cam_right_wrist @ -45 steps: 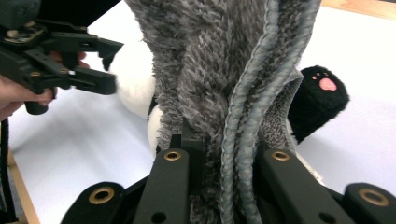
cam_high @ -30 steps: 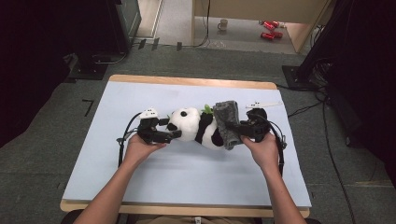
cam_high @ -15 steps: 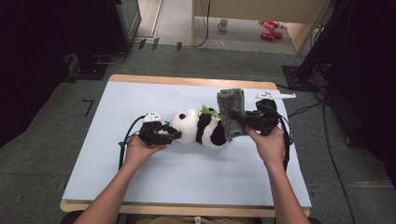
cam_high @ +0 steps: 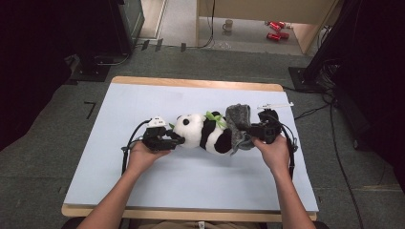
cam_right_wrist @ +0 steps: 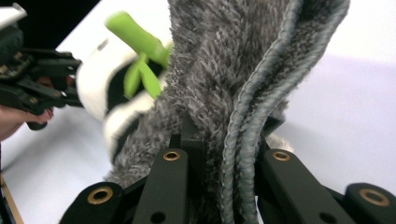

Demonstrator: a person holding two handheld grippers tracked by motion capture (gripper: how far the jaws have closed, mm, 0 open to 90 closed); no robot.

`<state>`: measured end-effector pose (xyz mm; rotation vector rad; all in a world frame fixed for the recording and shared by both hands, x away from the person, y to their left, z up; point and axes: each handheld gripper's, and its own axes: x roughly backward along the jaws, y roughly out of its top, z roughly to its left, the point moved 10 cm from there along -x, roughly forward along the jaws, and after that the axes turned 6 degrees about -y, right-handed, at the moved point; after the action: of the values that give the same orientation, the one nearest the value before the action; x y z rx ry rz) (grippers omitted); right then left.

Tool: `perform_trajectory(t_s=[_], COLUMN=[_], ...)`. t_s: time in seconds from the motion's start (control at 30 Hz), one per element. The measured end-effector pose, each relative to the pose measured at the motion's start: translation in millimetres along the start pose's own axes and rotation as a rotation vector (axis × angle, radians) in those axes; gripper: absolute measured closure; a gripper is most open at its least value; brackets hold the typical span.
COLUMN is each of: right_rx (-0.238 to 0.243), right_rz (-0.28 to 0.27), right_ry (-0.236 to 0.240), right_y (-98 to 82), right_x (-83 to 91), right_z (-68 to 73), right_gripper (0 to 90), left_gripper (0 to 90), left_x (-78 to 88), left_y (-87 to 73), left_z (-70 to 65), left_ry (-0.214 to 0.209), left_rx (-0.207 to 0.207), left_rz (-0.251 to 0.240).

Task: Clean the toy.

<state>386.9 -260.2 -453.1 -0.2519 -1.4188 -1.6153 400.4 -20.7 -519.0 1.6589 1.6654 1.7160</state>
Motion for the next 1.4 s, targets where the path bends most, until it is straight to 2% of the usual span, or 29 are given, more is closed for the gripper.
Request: perform_trajectory(t_s=[0.1, 0.13, 0.2, 0.23, 0.37, 0.47, 0.53, 0.63, 0.67, 0.7, 0.73, 0.8, 0.87, 0.93, 0.97, 1.03, 1.13, 1.2, 1.27, 1.3, 1.37, 1.4], right_rx=[-0.026, -0.030, -0.034, -0.041, -0.062, -0.065, -0.053, -0.038, -0.012, -0.012, 0.011, 0.022, 0.044, 0.042, 0.037, 0.035, 0.023, 0.020, 0.007, 0.000, -0.024, -0.037], right_rz=[0.015, 0.036, 0.045, 0.058, 0.027, 0.004, -0.045, -0.070, -0.098, -0.098, -0.107, -0.101, -0.074, -0.050, -0.042, -0.033, -0.031, -0.026, 0.004, 0.036, 0.083, 0.075], right_ry=[0.021, 0.011, 0.003, -0.012, -0.017, -0.006, 0.021, 0.029, 0.049, 0.049, 0.067, 0.078, 0.089, 0.092, 0.094, 0.060, 0.057, 0.036, -0.010, -0.029, -0.036, -0.026], right_y=[-7.1, -11.6, -13.4, -16.4, -10.4, -4.7, 8.0, 14.6, 21.6, 21.6, 24.7, 24.3, 20.2, 14.7, 12.2, 8.3, 5.2, 2.8, -3.7, -9.3, -18.7, -18.3], right_x=[-6.6, -10.6, -11.8, -12.2, -1.4, 6.2, 22.6, 30.2, 36.8, 36.8, 37.6, 35.6, 25.8, 15.3, 10.8, 4.4, 1.3, -0.6, -5.1, -8.7, -14.5, -14.2], right_z=[-4.9, -8.4, -10.2, -16.1, -22.6, -21.3, -11.5, -3.8, 8.7, 8.7, 20.0, 25.0, 32.2, 34.0, 32.8, 27.6, 22.3, 15.5, 3.8, -2.1, -9.2, -10.3], right_gripper=[78.5, 78.5, 78.5, 78.4, 78.4, 78.4, 78.4, 78.3, 78.3, 78.3, 78.3, 78.2, 78.1, 78.0, 78.0, 78.0, 78.1, 78.2, 78.3, 78.3, 78.2, 78.2], left_gripper=[46.2, 46.1, 46.1, 46.0, 46.4, 46.5, 46.5, 46.5, 46.5, 46.5, 46.5, 46.5, 46.5, 46.5, 46.5, 46.6, 46.5, 46.6, 46.6, 46.6, 46.6, 46.7], left_x=[0.1, 0.3, 0.5, 0.6, 0.5, 0.4, 0.4, 0.1, 0.2, 0.2, 0.2, 0.2, 0.2, 0.0, 0.0, -0.4, -0.6, -0.4, -0.3, 0.1, 0.6, 1.0], left_y=[0.2, 0.5, 0.8, 1.0, 1.4, 1.6, 1.7, 2.0, 2.1, 2.1, 2.1, 2.0, 1.7, 0.8, 0.3, -0.3, -0.6, -0.8, -0.6, -0.4, 0.3, 0.7], left_z=[0.6, 0.7, 0.8, 0.9, 0.5, 0.3, 0.2, -0.2, -0.3, -0.3, -0.2, -0.2, -0.4, -0.8, -0.8, -1.2, -1.1, -0.9, -0.7, -0.1, 0.4, 0.6], left_ry=[-0.001, -0.004, -0.006, -0.008, -0.012, -0.011, -0.010, -0.008, -0.008, -0.008, -0.006, -0.006, -0.007, -0.006, -0.005, -0.005, -0.007, -0.007, -0.008, -0.008, -0.010, -0.012], left_rx=[0.007, 0.013, 0.022, 0.025, 0.037, 0.038, 0.037, 0.041, 0.042, 0.042, 0.042, 0.044, 0.045, 0.036, 0.030, 0.025, 0.026, 0.024, 0.030, 0.033, 0.036, 0.041], left_rz=[-0.001, -0.004, -0.008, -0.009, -0.013, -0.013, -0.013, -0.018, -0.018, -0.018, -0.017, -0.017, -0.015, -0.008, -0.003, 0.000, 0.001, 0.003, 0.001, 0.001, -0.001, -0.002])
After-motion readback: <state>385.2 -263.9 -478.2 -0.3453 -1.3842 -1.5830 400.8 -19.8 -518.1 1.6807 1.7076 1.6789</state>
